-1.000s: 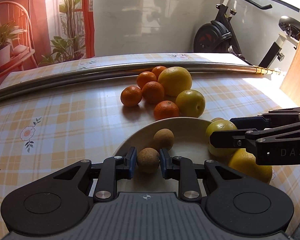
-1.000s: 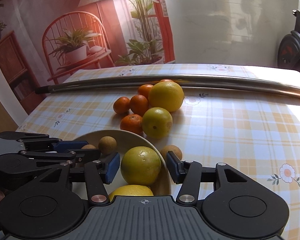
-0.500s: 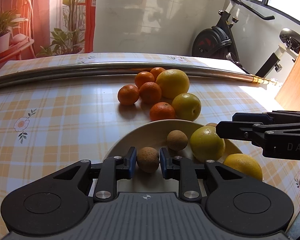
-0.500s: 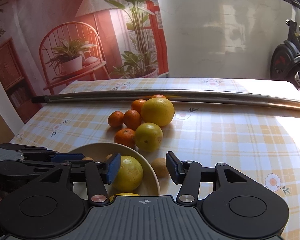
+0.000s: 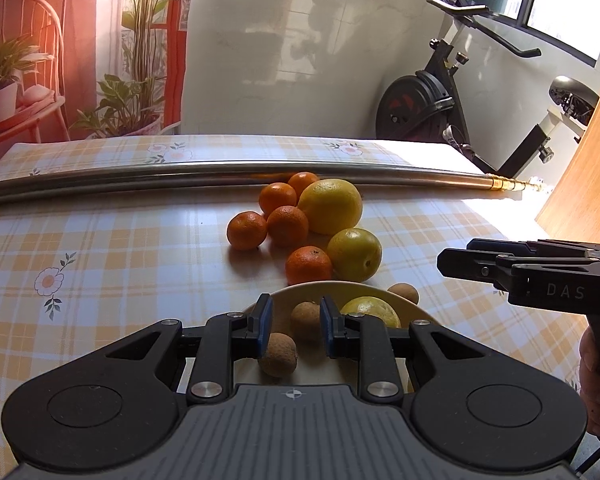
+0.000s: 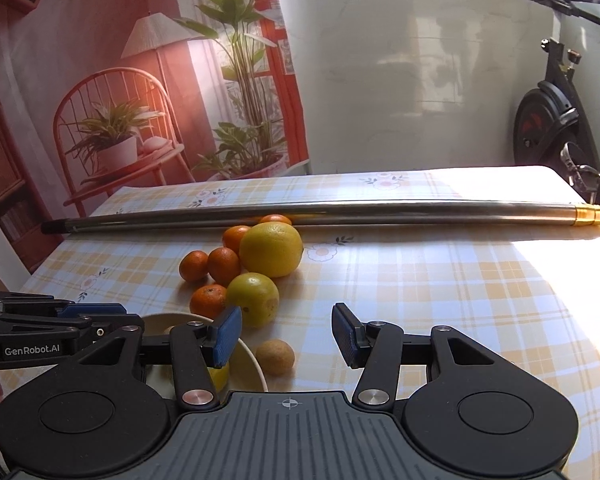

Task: Organize fruits
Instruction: 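Open the right tool and withdraw it while the left tool moves back toward the fruit pile, then close the right tool on a yellow grapefruit while the left tool holds a brown kiwi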

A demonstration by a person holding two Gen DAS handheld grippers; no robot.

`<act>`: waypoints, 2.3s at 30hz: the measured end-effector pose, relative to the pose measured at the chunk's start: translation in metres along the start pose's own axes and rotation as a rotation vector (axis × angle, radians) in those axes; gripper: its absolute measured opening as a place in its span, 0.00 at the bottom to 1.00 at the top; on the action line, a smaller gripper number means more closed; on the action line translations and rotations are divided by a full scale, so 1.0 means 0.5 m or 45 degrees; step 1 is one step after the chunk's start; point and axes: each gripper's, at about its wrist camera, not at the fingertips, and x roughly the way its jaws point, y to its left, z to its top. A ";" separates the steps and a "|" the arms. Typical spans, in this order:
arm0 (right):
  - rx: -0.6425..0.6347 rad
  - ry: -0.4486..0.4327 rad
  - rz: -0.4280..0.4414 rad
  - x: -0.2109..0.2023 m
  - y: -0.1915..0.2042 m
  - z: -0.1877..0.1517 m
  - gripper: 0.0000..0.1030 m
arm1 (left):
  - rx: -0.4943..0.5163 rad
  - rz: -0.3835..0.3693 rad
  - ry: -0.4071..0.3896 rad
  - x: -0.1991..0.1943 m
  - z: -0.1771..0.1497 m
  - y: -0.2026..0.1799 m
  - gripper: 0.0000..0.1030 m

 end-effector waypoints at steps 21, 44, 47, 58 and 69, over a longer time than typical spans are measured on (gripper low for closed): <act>0.114 -0.056 -0.114 -0.014 -0.104 0.015 0.46 | 0.084 -0.189 0.263 0.115 0.091 -0.111 0.26; 0.213 -0.061 -0.117 -0.005 -0.148 0.002 0.46 | 0.262 -0.152 0.546 0.249 0.106 -0.188 0.30; 0.211 -0.062 -0.118 -0.006 -0.148 0.002 0.46 | 0.283 -0.144 0.547 0.254 0.105 -0.193 0.30; 0.205 -0.074 -0.117 -0.010 -0.144 0.004 0.46 | 0.109 -0.210 0.323 0.163 0.111 -0.143 0.29; 0.088 -0.031 -0.070 0.012 -0.085 0.022 0.46 | -0.117 -0.083 0.057 0.004 0.074 -0.021 0.29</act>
